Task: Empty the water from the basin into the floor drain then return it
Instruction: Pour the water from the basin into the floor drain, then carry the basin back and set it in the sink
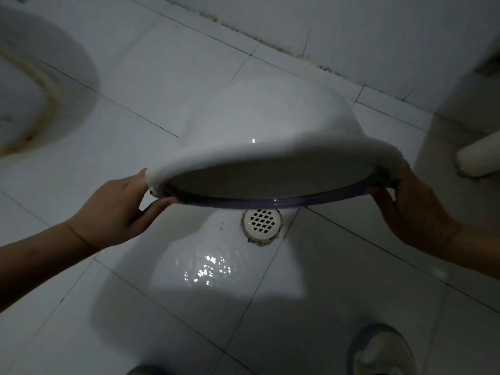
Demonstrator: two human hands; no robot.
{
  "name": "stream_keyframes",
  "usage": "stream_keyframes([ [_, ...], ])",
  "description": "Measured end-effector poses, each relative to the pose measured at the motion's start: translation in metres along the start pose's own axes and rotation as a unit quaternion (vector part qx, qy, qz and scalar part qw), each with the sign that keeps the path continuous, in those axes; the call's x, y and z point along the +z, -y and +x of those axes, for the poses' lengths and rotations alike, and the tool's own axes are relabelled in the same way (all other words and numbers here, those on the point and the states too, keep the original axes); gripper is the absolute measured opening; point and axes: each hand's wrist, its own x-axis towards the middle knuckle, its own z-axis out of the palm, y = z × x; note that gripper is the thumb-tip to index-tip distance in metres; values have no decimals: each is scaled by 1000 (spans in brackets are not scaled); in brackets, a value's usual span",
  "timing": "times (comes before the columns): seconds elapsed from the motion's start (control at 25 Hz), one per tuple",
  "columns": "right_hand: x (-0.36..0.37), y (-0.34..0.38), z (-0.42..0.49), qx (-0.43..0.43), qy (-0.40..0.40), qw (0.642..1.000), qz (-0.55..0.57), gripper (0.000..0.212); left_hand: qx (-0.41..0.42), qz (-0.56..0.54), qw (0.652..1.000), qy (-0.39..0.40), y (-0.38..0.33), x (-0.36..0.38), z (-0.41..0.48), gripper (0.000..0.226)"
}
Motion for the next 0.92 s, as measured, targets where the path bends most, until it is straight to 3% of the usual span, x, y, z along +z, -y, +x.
stream_keyframes([
  [0.12, 6, 7, 9, 59, -14, 997, 50, 49, -62, 15, 998, -12, 5, 5, 3, 47],
  [0.28, 18, 14, 25, 138, -19, 984, 106, 25, -171, -28, 984, -50, -2, 12, 15, 29],
  [0.6, 58, 20, 49, 403, -42, 894, 190, 44, -414, -127, 893, -119, -3, 59, 52, 28],
  [0.92, 22, 54, 102, 404, -70, 904, 123, 45, -465, -138, 861, -155, -5, 21, 81, 26],
])
